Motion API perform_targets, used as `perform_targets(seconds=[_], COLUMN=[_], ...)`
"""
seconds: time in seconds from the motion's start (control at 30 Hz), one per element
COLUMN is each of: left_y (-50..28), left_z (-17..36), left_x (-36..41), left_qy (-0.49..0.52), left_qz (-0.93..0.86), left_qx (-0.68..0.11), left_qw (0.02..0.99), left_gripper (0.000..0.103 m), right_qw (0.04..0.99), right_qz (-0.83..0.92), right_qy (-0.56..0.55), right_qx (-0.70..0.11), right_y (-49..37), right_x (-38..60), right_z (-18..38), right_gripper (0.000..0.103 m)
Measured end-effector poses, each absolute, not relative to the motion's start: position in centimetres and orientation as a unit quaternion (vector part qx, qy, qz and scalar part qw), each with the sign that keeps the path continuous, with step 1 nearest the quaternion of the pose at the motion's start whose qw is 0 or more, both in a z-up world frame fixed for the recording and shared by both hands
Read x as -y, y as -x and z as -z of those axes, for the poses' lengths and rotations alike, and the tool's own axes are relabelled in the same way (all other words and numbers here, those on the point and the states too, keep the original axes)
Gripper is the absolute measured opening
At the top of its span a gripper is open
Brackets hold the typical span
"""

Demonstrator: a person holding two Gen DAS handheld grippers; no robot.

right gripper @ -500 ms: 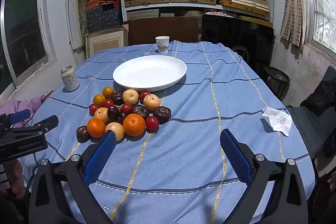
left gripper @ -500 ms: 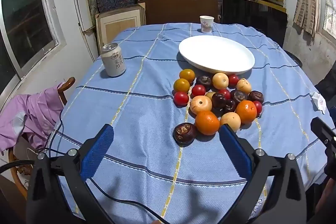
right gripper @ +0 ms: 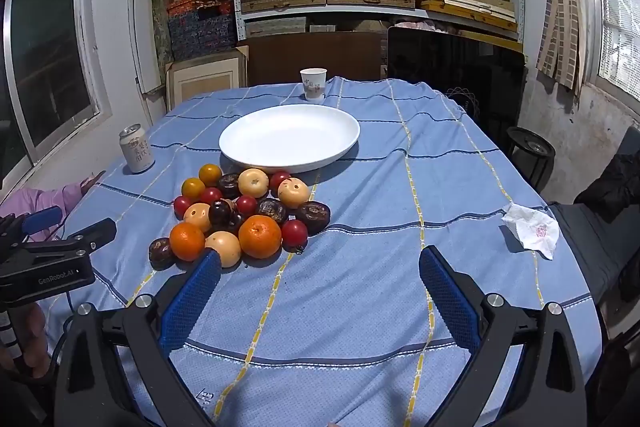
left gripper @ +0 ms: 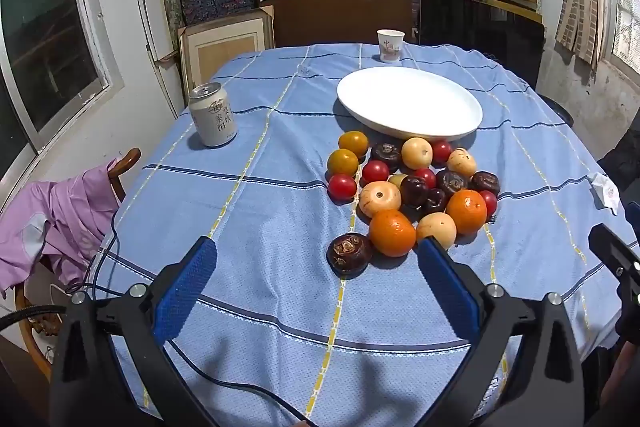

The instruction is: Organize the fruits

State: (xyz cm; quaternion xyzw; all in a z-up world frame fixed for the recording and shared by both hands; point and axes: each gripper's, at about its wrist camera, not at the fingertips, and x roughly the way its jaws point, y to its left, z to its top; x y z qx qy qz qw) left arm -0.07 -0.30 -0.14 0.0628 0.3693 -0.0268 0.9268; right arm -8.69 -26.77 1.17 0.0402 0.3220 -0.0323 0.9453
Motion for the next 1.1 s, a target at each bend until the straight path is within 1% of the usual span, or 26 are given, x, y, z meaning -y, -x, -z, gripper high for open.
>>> perform_targets(seconds=[0.47,1.1], left_y=[-0.50,-0.34], left_z=[0.83,0.41], left_x=[0.10,-0.08], left_qy=[-0.062,-0.060], left_qz=[0.025,0.028], left_qx=[-0.377,-0.373], left_qw=[0.924,0.925], left_gripper=[0.099,0.099], right_qw=[0.943,0.943], right_qz=[0.035,0.033], right_qy=[-0.032,-0.032], right_qx=[-0.328,-0.330], right_y=[8.68,8.66], right_x=[26.44,26.46], right_z=[-0.65,-0.86], right_gripper=[0.099,0.099])
